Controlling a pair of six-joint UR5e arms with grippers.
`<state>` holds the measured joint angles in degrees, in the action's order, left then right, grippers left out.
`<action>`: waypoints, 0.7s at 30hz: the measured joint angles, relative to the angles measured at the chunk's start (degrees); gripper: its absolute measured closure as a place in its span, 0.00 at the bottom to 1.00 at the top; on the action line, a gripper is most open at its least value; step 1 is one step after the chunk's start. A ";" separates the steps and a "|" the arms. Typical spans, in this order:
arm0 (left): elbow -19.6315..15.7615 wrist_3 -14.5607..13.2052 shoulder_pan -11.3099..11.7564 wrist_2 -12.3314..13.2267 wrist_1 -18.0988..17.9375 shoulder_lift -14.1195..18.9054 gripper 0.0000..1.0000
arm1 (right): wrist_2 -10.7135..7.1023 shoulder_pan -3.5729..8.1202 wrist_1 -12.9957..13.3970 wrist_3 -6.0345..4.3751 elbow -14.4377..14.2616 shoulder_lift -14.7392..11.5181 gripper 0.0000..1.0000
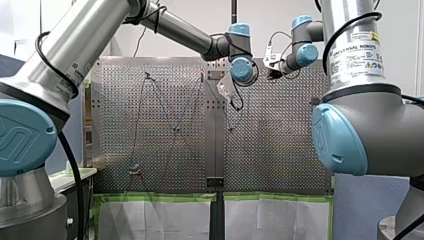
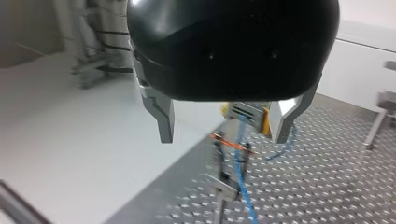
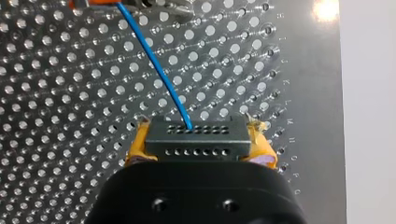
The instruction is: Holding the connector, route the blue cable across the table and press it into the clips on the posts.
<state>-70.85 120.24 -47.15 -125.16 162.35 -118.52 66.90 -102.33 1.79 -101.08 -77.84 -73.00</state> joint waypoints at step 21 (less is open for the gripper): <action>-10.93 9.02 -3.47 -9.11 -10.92 10.94 0.00 | 0.00 -0.54 -0.37 0.15 0.00 0.00 1.00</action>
<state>-81.78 129.26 -50.62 -134.27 151.43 -107.58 66.89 -102.87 1.42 -100.93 -77.84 -73.00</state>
